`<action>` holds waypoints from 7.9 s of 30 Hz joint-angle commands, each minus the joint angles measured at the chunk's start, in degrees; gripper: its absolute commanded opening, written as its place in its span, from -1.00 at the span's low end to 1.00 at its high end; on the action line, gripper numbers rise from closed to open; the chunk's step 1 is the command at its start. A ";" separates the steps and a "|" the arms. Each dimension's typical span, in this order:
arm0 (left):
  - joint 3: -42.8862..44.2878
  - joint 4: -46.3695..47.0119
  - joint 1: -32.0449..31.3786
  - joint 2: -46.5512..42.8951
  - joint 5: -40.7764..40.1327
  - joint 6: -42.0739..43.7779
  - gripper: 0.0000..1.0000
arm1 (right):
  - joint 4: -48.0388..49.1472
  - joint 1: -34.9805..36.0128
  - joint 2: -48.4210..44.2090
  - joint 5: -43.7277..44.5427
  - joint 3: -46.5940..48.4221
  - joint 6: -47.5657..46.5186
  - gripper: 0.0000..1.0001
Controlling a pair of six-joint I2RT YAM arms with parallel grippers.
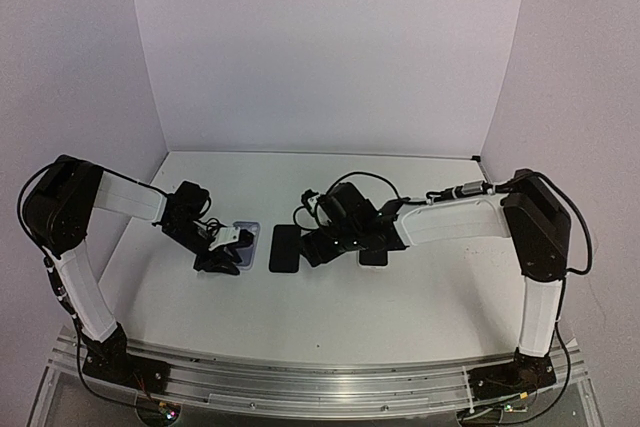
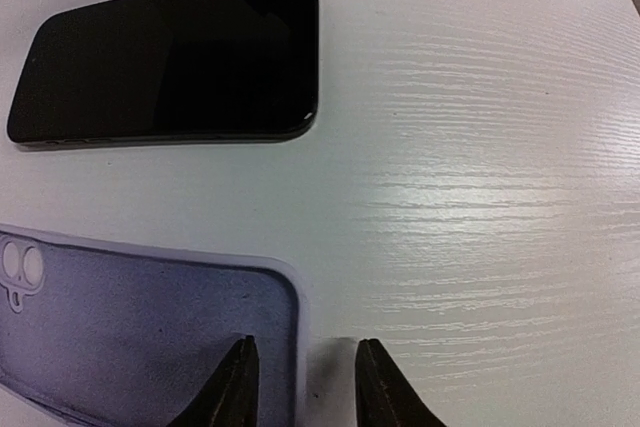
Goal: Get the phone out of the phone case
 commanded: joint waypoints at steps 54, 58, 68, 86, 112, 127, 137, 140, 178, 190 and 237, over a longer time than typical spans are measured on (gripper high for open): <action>0.12 27.93 -2.59 -10.73 9.87 -68.50 0.47 | -19.17 -9.59 1.15 2.59 4.88 18.90 -0.07; 1.37 35.39 -5.58 -9.55 4.63 -80.91 0.54 | -6.60 -6.31 -4.39 5.22 -0.73 15.70 -0.15; 1.75 45.10 -9.85 -5.27 -3.70 -96.10 0.72 | 4.30 -1.15 -5.01 2.11 4.43 11.20 -0.19; 3.22 48.70 -11.64 -3.17 -5.88 -99.25 -0.03 | 7.25 1.66 -3.38 -7.56 10.72 6.35 -0.23; -22.55 99.62 -10.11 -4.27 14.30 39.39 -1.00 | 3.23 -13.39 -10.38 -39.77 3.71 28.24 0.83; -22.94 98.63 -10.78 -4.57 20.50 45.44 -1.00 | 20.35 -7.77 3.93 -49.64 11.12 40.93 0.37; -24.45 99.32 -10.94 -6.38 19.70 39.30 -0.76 | 22.33 -7.92 3.66 -49.83 11.12 38.23 -1.00; -26.68 94.26 -10.93 -9.32 19.11 34.76 0.33 | 22.07 -8.61 0.39 -47.23 8.59 33.65 -1.00; 1.01 59.40 -11.32 -15.83 30.27 -78.03 -0.14 | 28.01 -5.50 -13.07 -45.70 9.25 -5.95 -1.00; 0.49 49.94 -11.37 -18.57 18.44 -67.53 -1.00 | 19.40 -5.46 -18.78 -31.07 4.28 -14.17 0.20; 7.86 38.71 -12.60 -18.84 -3.81 -80.17 -1.00 | 35.31 3.36 -15.30 -16.63 -2.80 -46.42 -0.96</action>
